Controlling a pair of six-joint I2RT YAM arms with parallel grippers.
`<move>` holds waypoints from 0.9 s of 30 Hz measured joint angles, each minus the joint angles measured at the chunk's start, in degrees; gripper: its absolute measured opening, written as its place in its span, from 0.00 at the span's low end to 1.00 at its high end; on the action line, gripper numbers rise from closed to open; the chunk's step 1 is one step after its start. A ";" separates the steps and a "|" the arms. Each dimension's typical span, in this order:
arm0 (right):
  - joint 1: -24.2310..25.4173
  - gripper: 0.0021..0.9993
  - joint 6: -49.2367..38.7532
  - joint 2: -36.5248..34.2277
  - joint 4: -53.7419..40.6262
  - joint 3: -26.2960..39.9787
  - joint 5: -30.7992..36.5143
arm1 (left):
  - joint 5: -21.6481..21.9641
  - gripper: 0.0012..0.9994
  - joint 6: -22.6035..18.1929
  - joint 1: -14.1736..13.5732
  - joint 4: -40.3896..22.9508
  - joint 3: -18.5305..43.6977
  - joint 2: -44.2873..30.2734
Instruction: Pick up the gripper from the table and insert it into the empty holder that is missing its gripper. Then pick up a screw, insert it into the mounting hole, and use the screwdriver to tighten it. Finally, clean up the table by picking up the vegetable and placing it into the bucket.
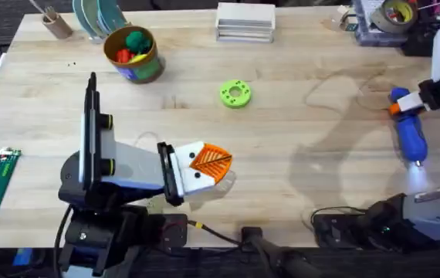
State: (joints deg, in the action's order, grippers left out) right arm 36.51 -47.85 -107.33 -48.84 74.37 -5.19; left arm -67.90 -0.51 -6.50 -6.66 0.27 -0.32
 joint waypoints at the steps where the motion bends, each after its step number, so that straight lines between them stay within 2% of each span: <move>1: 0.00 0.08 0.02 0.00 0.00 0.00 0.00 | 0.00 0.01 0.00 0.00 -0.02 0.00 0.00; 19: 0.00 0.08 0.02 0.42 -0.24 0.00 0.00 | 0.00 0.01 0.02 0.00 0.00 0.00 0.00; 27: -1.05 0.08 0.04 8.68 -0.93 0.93 -0.02 | 0.00 0.01 0.00 0.00 0.00 0.00 0.00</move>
State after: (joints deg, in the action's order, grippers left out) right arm 35.46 -47.81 -98.65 -49.77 75.30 -5.21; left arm -67.90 -0.51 -6.50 -6.66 0.27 -0.32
